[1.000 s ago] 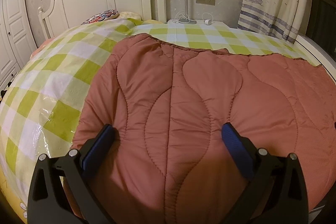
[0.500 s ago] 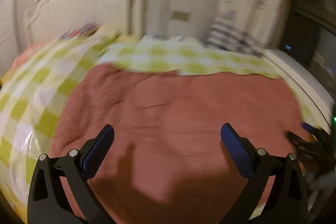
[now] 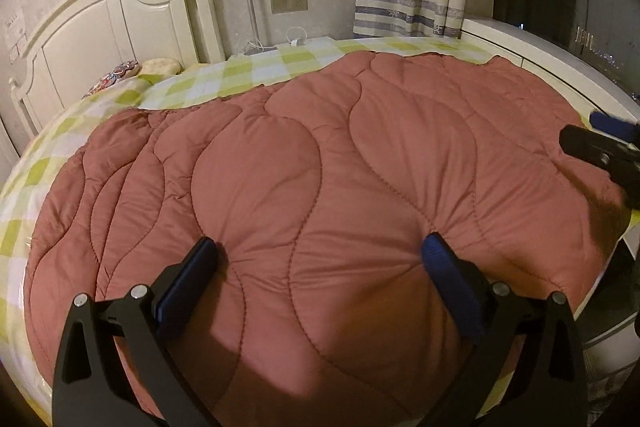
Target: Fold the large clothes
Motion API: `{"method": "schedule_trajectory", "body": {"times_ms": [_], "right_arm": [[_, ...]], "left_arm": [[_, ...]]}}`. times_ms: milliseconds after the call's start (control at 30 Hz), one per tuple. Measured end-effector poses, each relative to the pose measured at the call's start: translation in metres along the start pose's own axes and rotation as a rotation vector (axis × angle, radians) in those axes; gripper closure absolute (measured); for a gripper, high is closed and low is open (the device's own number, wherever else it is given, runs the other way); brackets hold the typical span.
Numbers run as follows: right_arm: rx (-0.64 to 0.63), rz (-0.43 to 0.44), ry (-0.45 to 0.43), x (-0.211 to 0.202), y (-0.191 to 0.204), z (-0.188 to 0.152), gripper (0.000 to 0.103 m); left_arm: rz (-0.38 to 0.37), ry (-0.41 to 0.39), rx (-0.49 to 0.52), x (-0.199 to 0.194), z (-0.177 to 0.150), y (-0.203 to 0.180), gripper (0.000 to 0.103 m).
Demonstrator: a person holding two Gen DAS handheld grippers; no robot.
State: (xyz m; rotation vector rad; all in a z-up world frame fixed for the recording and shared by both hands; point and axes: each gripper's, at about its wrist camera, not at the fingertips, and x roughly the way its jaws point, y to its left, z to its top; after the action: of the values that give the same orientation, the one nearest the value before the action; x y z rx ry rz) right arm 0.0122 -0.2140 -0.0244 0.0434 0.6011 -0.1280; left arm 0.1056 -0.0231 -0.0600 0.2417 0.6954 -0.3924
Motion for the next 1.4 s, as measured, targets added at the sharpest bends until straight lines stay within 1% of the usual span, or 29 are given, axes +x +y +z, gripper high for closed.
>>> {"method": "schedule_trajectory", "body": {"times_ms": [67, 100, 133, 167, 233, 267, 333, 367, 400, 433, 467, 500, 533, 567, 633, 667, 733, 767, 800, 833, 867, 933, 1033, 1100, 1133, 1233, 1300, 1400], "right_arm": [[-0.095, -0.003, 0.012, 0.004, 0.022, -0.001, 0.005], [-0.14, -0.016, 0.048, 0.014, 0.032, -0.006, 0.005], [-0.154, -0.02, 0.091, 0.026, 0.035, -0.012, 0.005], [-0.141, -0.013, 0.1, 0.032, 0.033, -0.016, 0.004], [-0.07, 0.061, 0.079, 0.039, 0.018, -0.022, 0.004], [-0.068, 0.071, 0.079, 0.039, 0.016, -0.022, 0.005], [-0.085, 0.057, 0.09, 0.035, 0.013, -0.017, 0.005], [-0.086, 0.047, 0.089, 0.032, 0.01, -0.015, 0.005], [-0.075, 0.022, 0.081, 0.026, 0.002, -0.013, 0.005], [-0.053, -0.005, 0.073, 0.02, -0.009, -0.013, 0.005], [-0.024, -0.025, 0.067, 0.016, -0.021, -0.013, 0.005], [0.033, -0.042, 0.057, 0.01, -0.041, -0.014, 0.005], [0.089, -0.044, 0.046, 0.003, -0.056, -0.016, 0.005], [0.152, -0.03, 0.031, -0.002, -0.074, -0.02, 0.005], [0.312, 0.06, -0.008, -0.02, -0.112, -0.037, 0.005], [0.355, 0.093, -0.013, -0.024, -0.121, -0.044, 0.005], [0.44, 0.204, -0.006, -0.031, -0.136, -0.063, 0.006], [0.463, 0.253, 0.003, -0.033, -0.138, -0.071, 0.009], [0.483, 0.307, 0.024, -0.032, -0.137, -0.079, 0.011], [0.494, 0.347, 0.049, -0.03, -0.133, -0.085, 0.014], [0.498, 0.369, 0.07, -0.031, -0.129, -0.091, 0.016], [0.492, 0.426, 0.123, -0.023, -0.113, -0.096, 0.019], [0.447, 0.478, 0.13, -0.019, -0.087, -0.09, 0.019], [0.423, 0.501, 0.129, -0.018, -0.075, -0.086, 0.019], [0.419, 0.514, 0.145, -0.015, -0.07, -0.084, 0.019], [0.451, 0.532, 0.179, -0.003, -0.06, -0.086, 0.019], [0.46, 0.521, 0.164, -0.006, -0.057, -0.085, 0.019], [0.51, 0.493, 0.161, 0.0, -0.059, -0.079, 0.019]], "left_arm": [[-0.006, 0.001, -0.002, 0.0, 0.0, 0.0, 0.002], [-0.007, 0.0, -0.002, 0.0, 0.0, -0.002, 0.002], [-0.005, -0.001, -0.001, 0.0, 0.0, -0.002, 0.002], [-0.002, -0.002, 0.001, 0.0, -0.001, -0.003, 0.002], [-0.001, -0.007, 0.004, 0.0, -0.002, -0.004, 0.002], [-0.002, -0.008, 0.005, 0.0, -0.002, -0.004, 0.002], [-0.008, -0.004, -0.001, 0.0, -0.002, -0.004, 0.002], [-0.03, -0.001, -0.017, -0.003, -0.001, 0.0, 0.002], [-0.046, -0.005, -0.031, -0.007, 0.0, 0.004, 0.002], [-0.047, -0.017, -0.048, -0.011, 0.002, 0.01, 0.002], [-0.024, -0.038, -0.067, -0.016, 0.004, 0.019, 0.002], [0.016, -0.073, -0.1, -0.023, 0.006, 0.033, 0.002], [0.039, -0.097, -0.136, -0.027, 0.008, 0.048, 0.002], [0.054, -0.108, -0.167, -0.029, 0.009, 0.06, 0.002], [0.111, -0.103, -0.26, -0.025, 0.01, 0.095, 0.002], [0.136, -0.091, -0.299, -0.021, 0.009, 0.111, 0.002], [0.182, -0.032, -0.388, -0.001, 0.001, 0.145, 0.002], [0.196, 0.002, -0.41, 0.008, -0.002, 0.156, 0.002], [0.174, 0.061, -0.441, 0.025, -0.011, 0.169, 0.002], [0.123, 0.083, -0.473, 0.033, -0.017, 0.177, 0.002], [0.098, 0.084, -0.498, 0.034, -0.018, 0.182, 0.002], [0.111, 0.091, -0.481, 0.036, -0.018, 0.182, 0.002], [0.13, 0.093, -0.462, 0.038, -0.018, 0.179, 0.002], [0.124, 0.093, -0.467, 0.038, -0.019, 0.179, 0.002], [0.125, 0.092, -0.465, 0.039, -0.019, 0.178, 0.002], [0.125, 0.091, -0.465, 0.037, -0.02, 0.18, 0.002], [0.126, 0.091, -0.465, 0.037, -0.02, 0.179, 0.002], [0.127, 0.092, -0.464, 0.037, -0.021, 0.179, 0.002]]}}
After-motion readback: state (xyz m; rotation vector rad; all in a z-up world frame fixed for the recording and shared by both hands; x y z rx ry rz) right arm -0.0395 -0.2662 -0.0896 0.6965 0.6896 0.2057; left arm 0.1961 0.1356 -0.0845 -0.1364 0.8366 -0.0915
